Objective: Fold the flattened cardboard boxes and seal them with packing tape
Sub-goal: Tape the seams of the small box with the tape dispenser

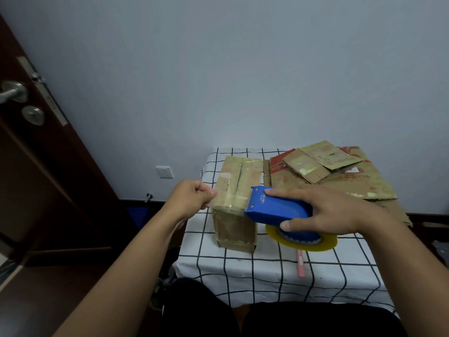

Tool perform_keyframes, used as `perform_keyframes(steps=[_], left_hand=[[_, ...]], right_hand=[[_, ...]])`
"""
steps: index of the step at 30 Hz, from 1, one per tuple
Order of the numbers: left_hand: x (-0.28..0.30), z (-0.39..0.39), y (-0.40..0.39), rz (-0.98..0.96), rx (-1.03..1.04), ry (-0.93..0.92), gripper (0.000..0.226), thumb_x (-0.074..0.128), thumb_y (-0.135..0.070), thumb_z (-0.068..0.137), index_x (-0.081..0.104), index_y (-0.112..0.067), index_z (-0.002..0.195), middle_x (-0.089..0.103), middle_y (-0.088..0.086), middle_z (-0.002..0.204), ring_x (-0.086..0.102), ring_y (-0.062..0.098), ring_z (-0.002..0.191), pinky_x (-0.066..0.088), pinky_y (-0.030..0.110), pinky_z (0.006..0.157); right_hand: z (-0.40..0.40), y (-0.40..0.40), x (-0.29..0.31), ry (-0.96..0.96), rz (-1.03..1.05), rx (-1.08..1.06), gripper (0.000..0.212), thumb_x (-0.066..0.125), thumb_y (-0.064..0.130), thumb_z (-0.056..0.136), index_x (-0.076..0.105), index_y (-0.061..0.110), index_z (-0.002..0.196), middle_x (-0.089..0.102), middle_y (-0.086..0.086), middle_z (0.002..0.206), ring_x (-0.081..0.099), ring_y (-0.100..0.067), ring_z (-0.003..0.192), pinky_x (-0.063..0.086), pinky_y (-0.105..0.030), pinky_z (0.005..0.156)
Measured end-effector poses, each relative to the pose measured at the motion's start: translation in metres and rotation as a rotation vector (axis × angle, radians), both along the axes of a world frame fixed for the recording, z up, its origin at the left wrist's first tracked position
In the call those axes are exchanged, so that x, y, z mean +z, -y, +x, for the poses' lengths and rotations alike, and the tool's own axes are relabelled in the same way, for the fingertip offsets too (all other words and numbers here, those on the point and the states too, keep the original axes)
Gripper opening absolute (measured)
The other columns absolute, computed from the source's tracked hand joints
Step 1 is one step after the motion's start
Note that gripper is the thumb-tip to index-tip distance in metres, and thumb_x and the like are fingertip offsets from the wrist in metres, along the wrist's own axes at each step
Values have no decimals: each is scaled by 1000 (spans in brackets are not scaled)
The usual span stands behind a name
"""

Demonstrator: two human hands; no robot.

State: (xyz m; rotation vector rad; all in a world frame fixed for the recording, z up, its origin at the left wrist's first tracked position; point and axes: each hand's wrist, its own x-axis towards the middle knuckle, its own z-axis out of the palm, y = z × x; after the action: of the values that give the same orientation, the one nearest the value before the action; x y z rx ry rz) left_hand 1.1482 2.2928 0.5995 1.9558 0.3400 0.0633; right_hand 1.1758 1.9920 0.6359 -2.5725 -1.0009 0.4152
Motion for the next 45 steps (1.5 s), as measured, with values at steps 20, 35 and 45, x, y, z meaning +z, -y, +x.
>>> perform_keyframes(steps=[20, 35, 45], left_hand=[[-19, 5, -4, -75, 91, -96, 15, 70, -13, 91, 68, 0, 83, 65, 9, 68, 58, 10, 57, 51, 17, 54], [-28, 8, -7, -157, 85, -184, 13, 69, -15, 91, 68, -3, 86, 64, 6, 69, 60, 9, 56, 51, 18, 53], [-46, -3, 8, -523, 321, -226, 14, 51, -19, 94, 58, -14, 83, 58, 3, 76, 52, 15, 64, 39, 27, 57]], right_hand=[[21, -21, 8, 16, -32, 0, 63, 66, 56, 78, 36, 68, 132, 47, 8, 123, 47, -13, 108, 44, -37, 97], [21, -20, -2, -29, -8, -13, 62, 70, 48, 83, 36, 67, 132, 47, 9, 118, 46, -8, 103, 40, -24, 83], [21, -15, -8, -80, 54, -20, 62, 72, 43, 83, 35, 72, 125, 47, 6, 128, 47, -13, 111, 41, -23, 89]])
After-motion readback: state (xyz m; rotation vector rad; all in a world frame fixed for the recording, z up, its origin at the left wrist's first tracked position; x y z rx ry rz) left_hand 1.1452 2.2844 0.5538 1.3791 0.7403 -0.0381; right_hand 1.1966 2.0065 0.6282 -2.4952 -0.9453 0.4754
